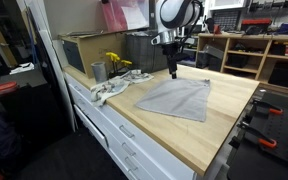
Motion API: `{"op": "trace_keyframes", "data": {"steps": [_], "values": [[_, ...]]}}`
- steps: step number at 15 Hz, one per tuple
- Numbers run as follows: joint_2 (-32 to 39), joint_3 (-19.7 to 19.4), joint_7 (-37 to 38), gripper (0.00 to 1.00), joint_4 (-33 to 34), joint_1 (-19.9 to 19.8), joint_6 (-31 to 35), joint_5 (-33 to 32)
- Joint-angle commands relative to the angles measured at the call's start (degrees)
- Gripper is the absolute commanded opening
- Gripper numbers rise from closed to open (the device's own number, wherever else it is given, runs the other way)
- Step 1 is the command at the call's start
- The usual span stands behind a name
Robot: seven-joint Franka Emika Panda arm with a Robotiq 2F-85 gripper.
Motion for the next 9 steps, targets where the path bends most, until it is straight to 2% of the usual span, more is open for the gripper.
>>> {"op": "trace_keyframes", "data": {"steps": [1,5,9], "values": [[-9.63,-0.42,7.07,1.00,-14.42,0.00,5.93,5.75],[-16.07,-0.65,14.28,1.00,-23.58,0.65,10.65,11.71],[-23.85,-1.91,23.65,1.00,-29.63,2.02,14.57,12.16]]}}
